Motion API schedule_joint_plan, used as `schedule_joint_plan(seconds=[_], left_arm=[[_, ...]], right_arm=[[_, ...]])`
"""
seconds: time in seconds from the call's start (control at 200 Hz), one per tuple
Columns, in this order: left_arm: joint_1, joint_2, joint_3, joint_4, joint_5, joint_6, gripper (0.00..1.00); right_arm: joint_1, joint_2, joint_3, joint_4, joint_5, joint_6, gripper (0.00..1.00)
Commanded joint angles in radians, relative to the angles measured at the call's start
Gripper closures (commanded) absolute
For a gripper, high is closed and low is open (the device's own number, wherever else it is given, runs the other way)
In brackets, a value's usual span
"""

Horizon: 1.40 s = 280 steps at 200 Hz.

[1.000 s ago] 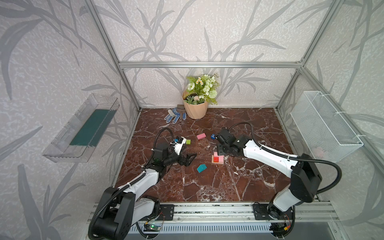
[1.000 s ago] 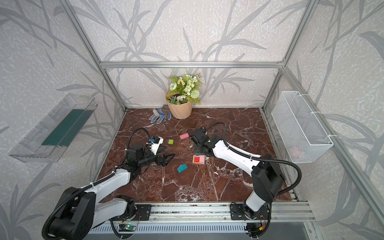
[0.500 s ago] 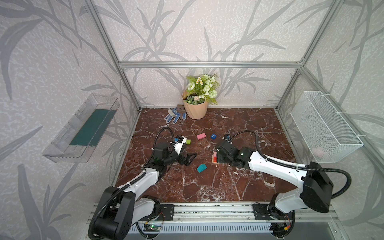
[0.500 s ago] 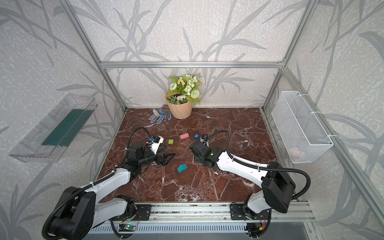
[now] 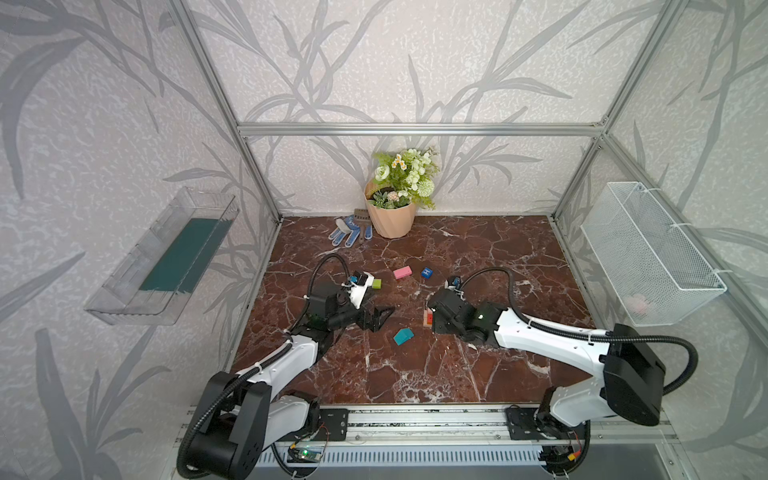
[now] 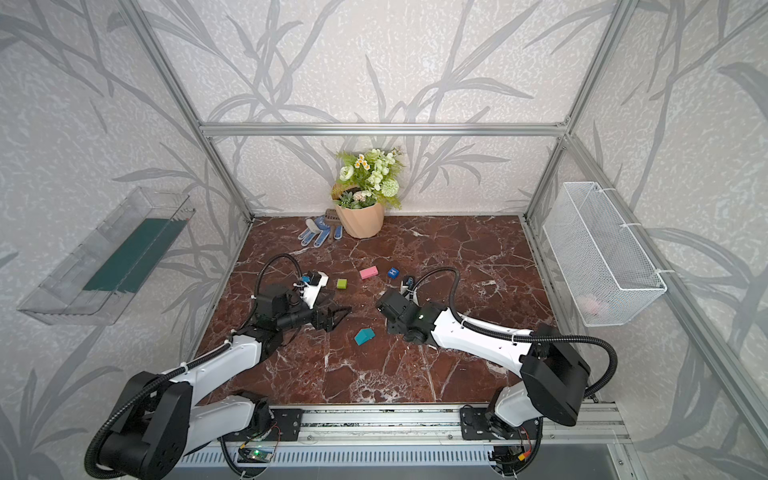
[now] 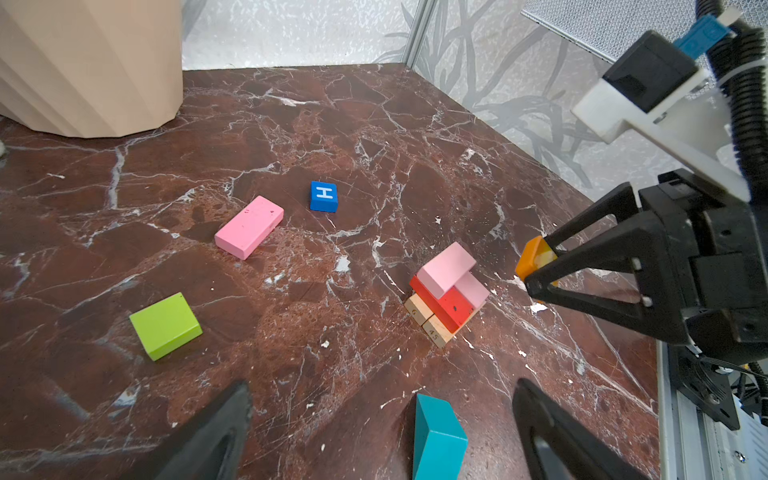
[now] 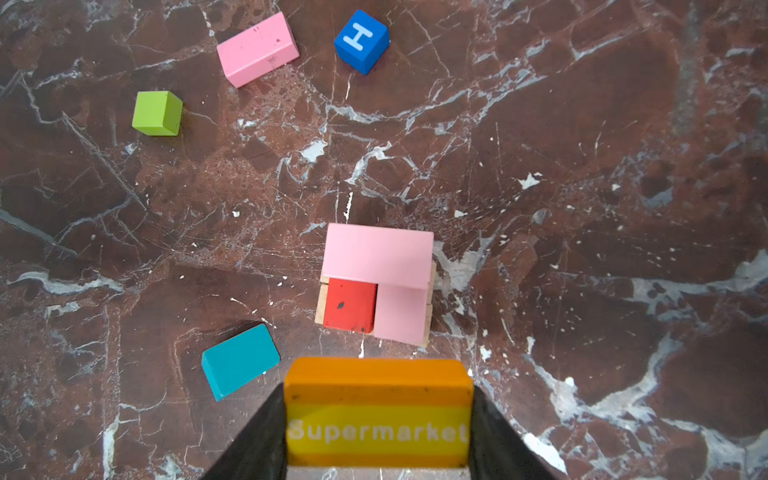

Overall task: Build the wood block tower
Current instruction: 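Carry the Supermarket block in the right gripper toward the stacked bars, then lower the Supermarket block against the side of the stack nearest the robot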

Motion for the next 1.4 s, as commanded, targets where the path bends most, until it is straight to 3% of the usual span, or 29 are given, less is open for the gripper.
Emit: schedule_joint_plan(seconds=[0.0,0.695,1.394], left_arm=[[-0.005,0.01,0.03,-0.011,0.016,0.023,0.01],[-0.007,0.027,0.044,-0.025,0.013,0.028,0.01],[-0.011,0.027,0.046,-0.029,0.014,0.031,0.01]], right_arm=[[0.011,-0.027,-0.007,0.008,0.027,0.017,0.52],[0.014,0.019,0.004,0.01,0.032,0.032,0.53],[0.001,0.229,0.136,-0.031,0.041,0.018,0.52]])
